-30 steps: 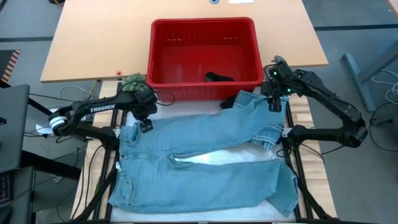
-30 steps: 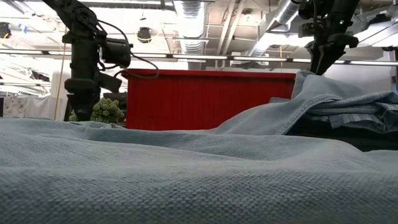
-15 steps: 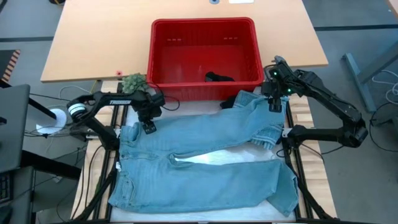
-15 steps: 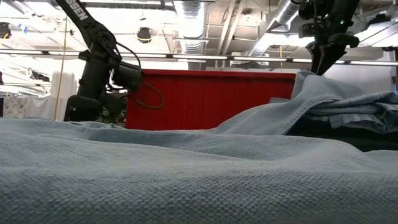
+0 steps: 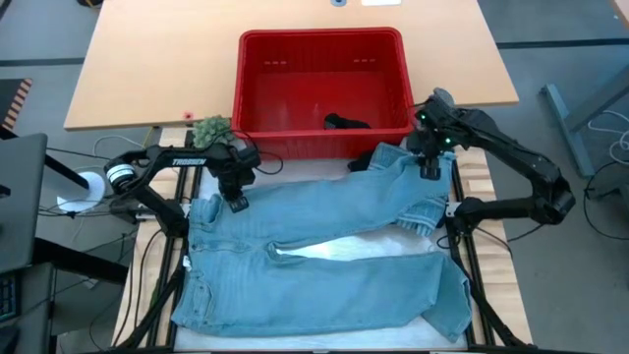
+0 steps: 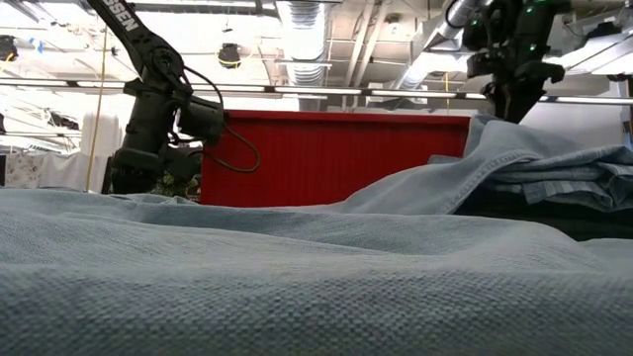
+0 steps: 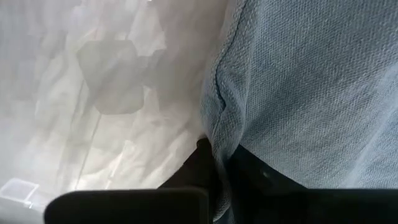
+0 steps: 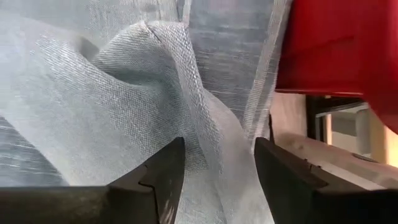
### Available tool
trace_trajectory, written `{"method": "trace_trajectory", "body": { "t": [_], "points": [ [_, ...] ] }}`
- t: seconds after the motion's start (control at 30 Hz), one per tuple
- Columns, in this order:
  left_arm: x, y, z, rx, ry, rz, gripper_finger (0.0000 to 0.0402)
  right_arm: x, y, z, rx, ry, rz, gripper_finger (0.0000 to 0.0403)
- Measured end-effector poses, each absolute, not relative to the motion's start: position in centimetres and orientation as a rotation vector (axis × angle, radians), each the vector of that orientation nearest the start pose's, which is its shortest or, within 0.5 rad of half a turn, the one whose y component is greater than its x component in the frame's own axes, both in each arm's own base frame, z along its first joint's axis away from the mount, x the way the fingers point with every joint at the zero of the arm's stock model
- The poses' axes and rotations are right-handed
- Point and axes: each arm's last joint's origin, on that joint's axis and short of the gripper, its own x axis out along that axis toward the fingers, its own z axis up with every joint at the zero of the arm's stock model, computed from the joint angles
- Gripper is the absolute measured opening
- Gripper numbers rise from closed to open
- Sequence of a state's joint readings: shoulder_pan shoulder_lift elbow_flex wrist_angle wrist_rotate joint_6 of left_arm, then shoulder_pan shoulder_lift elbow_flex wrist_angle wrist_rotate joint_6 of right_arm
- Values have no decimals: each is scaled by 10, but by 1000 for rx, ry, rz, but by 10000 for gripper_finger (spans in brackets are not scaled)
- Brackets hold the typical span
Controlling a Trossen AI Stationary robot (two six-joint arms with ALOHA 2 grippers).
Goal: Fold Laundry from Bin
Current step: Fold the blue pants
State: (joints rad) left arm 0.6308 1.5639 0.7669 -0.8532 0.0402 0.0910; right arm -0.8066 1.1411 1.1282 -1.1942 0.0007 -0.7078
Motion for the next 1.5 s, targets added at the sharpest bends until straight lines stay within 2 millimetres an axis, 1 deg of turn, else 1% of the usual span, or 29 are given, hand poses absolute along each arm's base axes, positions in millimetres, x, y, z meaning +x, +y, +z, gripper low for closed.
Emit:
{"method": "trace_trajectory", "body": {
  "t": [0.07, 0.1, 0.17, 0.23, 0.27, 0.3, 0.4, 0.47, 0.63, 0.8, 0.9, 1.03, 1.13, 1.27, 1.37, 1.5],
  "points": [
    [182, 132, 138, -480, 1589, 377, 14, 134, -140, 307, -126, 1327, -275, 199],
    [182, 132, 138, -480, 1590, 379, 13, 135, -140, 307, -137, 1341, -284, 182],
    [182, 132, 138, -482, 1593, 387, 7, 136, -139, 307, -164, 1362, -297, 129],
    [182, 132, 139, -488, 1599, 420, 4, 136, -138, 307, -187, 1375, -296, 52],
    [182, 132, 140, -490, 1606, 433, 3, 136, -137, 307, -196, 1382, -284, 29],
    [182, 133, 141, -495, 1610, 446, 3, 136, -136, 308, -194, 1386, -282, 22],
    [184, 134, 147, -517, 1609, 491, 2, 135, -135, 315, -186, 1381, -293, 22],
    [186, 135, 154, -519, 1588, 517, 1, 134, -134, 322, -184, 1383, -296, 22],
    [189, 134, 176, -524, 1525, 554, 1, 131, -132, 347, -207, 1353, -342, 22],
    [190, 130, 205, -540, 1445, 600, 0, 128, -130, 370, -220, 1296, -386, 21],
    [187, 124, 223, -554, 1402, 644, 0, 126, -127, 378, -184, 1281, -418, 21],
    [180, 113, 251, -566, 1353, 706, 0, 120, -120, 378, -81, 1331, -425, 21],
    [174, 103, 274, -571, 1284, 754, 0, 117, -110, 378, -29, 1361, -417, 21],
    [167, 89, 302, -572, 1185, 780, 0, 112, -89, 384, -44, 1320, -397, 21],
    [162, 80, 317, -569, 1138, 786, 0, 107, -73, 389, -3, 1265, -417, 21],
    [155, 68, 332, -528, 1125, 780, 0, 101, -49, 395, 82, 1153, -403, 21]
  ]
}}
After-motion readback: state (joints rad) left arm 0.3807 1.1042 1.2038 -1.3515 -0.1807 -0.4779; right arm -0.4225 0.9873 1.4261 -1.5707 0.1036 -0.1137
